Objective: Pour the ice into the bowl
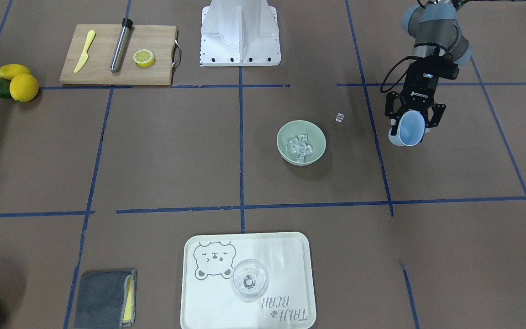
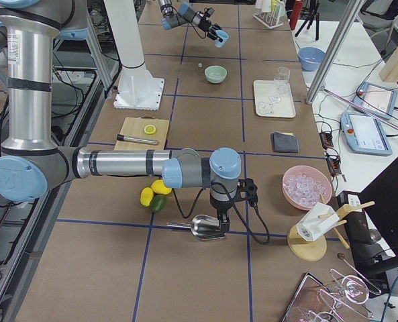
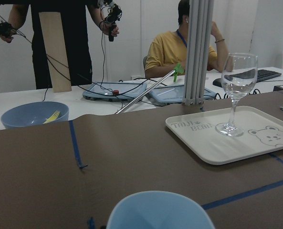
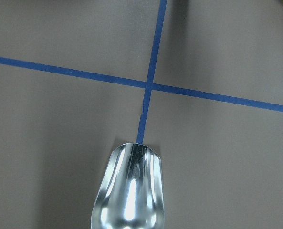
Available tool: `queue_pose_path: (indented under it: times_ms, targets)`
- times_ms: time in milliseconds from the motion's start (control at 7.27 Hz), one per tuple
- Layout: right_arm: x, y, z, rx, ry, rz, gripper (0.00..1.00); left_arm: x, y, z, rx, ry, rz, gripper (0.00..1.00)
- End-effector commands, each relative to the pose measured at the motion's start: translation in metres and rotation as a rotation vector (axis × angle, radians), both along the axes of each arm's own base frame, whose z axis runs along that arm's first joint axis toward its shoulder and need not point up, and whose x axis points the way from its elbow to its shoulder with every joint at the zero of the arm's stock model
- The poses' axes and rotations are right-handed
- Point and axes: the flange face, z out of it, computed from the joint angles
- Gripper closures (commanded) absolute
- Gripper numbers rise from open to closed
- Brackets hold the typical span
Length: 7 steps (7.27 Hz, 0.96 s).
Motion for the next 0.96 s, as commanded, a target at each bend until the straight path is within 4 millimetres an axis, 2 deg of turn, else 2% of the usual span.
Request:
queue_pose_path:
  times_ms: [0,275,413,826]
  targets:
    - [0.0,0.001,0.001,-0.002,0.0,-0.001,0.0,-0.037,0.011,0.047,-0.106,0.081,-0.045,1.0]
    - [0.0,0.0,-0.001,0.002,0.0,0.001,0.0,-0.058,0.009,0.087,-0.056,0.119,-0.19,1.0]
    - [0.0,0.0,-0.002,0.003,0.0,0.001,0.0,-0.064,0.008,0.097,-0.046,0.1,-0.244,1.0]
    - [0.0,0.0,-0.002,0.003,0.0,0.001,0.0,-0.049,0.004,0.123,-0.05,0.044,-0.263,1.0]
